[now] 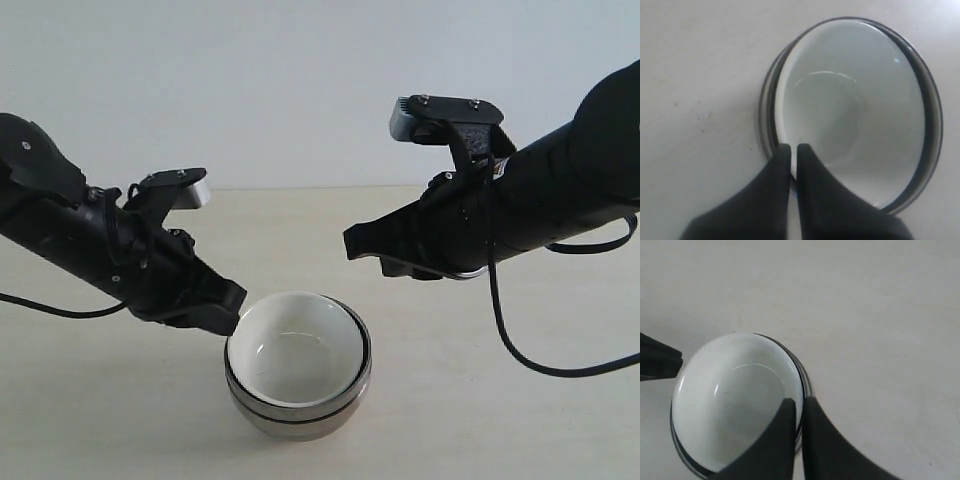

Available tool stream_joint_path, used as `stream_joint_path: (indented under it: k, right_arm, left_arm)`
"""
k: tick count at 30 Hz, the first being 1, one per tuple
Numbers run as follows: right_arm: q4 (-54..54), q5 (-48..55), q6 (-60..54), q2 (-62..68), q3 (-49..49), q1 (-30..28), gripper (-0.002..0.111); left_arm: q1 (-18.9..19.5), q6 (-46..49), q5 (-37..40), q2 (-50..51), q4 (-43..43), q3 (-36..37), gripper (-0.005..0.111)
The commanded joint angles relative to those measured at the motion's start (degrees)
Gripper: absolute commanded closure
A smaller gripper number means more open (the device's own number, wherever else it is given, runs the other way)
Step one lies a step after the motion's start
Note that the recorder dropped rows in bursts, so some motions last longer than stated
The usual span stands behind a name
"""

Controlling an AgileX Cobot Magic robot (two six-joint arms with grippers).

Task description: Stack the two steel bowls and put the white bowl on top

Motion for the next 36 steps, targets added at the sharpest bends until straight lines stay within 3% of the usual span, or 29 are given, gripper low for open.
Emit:
stream_joint_path:
  k: [1,10,22,29,36]
  right_arm:
    - [-0.25,-0.23,-0.29,-0.16,0.17,-0.15,0.108]
    - [-0.25,-0.12,-0.45,-0.16,0.17,-0.15,0.108]
    - [-0.25,-0.66,-0.26,-5.1,0.17,-0.15,0.108]
    - [0.14,-6.16,-0.05,-16.4,6.65,-0.15,0.108]
    - [0.96,-10.97,0.17,-29.41,16.58,-0.15,0.108]
  left_arm:
    - [-0.3,0.39,-0.41,2.11,-0.51,-0.14,0.103]
    - [-0.3,0.52,-0.05,2.07,-0.74,-0.71,0.103]
    - [-0.02,-0.47,0.08,-10.38,1.87,-0.77,0.103]
    - [0.49,-2.72,-6.39,-22.02,1.17,4.75,0.103]
    - [0.49,-0.82,-13.39,-35.68,-6.28,14.19,0.103]
